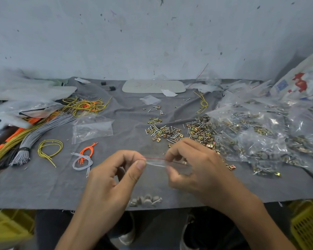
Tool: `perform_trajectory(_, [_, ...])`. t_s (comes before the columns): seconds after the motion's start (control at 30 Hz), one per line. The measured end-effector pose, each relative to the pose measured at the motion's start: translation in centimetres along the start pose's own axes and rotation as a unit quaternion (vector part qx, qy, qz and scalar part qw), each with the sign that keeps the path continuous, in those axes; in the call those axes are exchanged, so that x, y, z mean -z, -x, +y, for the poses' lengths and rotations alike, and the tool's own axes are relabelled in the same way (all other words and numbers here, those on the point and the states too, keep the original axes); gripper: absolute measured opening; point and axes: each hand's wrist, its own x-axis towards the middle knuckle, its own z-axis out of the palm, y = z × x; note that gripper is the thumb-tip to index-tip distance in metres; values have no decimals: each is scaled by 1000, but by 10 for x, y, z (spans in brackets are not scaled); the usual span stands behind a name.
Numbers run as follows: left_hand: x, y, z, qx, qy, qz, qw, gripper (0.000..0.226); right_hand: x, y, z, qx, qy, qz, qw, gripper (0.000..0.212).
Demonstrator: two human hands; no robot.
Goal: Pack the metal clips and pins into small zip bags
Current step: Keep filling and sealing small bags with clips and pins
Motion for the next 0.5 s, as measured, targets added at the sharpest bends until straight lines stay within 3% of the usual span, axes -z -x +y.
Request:
perform_trajectory(0.17, [-1,0,5,-10,-3,1,1000,20,-4,-2,-8,50,-20,58,997,7])
perform_trajectory(0.5, [4,0,8,-7,22,29,999,16,3,5,8,31,-46,116,992,3])
